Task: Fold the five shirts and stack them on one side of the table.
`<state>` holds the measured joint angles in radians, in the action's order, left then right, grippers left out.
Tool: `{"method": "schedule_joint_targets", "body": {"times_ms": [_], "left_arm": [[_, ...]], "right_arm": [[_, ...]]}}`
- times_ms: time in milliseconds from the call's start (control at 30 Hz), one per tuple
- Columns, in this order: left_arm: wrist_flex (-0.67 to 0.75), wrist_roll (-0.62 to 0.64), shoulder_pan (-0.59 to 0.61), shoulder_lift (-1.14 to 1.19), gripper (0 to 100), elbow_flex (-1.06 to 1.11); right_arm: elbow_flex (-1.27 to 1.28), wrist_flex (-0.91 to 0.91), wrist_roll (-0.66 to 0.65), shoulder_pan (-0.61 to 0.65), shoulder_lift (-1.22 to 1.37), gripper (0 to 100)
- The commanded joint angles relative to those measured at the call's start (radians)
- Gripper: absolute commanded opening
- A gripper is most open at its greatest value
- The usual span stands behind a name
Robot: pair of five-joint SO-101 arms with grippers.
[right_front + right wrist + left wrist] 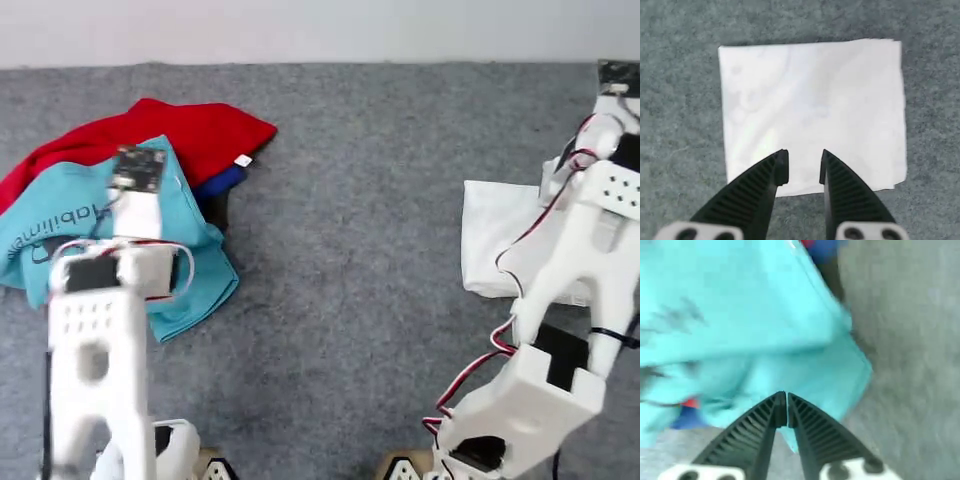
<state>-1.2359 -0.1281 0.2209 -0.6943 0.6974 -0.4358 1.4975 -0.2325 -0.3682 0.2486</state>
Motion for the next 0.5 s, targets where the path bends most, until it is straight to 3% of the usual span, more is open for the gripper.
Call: {"method": "schedule_joint_targets", "body": {"times_ms": [0,133,400,467], "left_arm": [[0.029,0.069,0.107,-0.112,9,-0.013],[0.115,0.147,0.173,0.006,22,0.081],[0.344,0.219,0.124,0.394,22,0.062],[0.348,0.261,0.121,0.48,16,0.01]], "right_arm": [[-0.052,0.073,-0.003,0.087,-0.064,10.7],[-0.052,0.107,-0.002,0.246,-0.064,10.7],[-0.052,0.097,-0.002,0.504,-0.059,10.6],[-0.052,0.097,-0.002,0.521,-0.054,10.6]]}}
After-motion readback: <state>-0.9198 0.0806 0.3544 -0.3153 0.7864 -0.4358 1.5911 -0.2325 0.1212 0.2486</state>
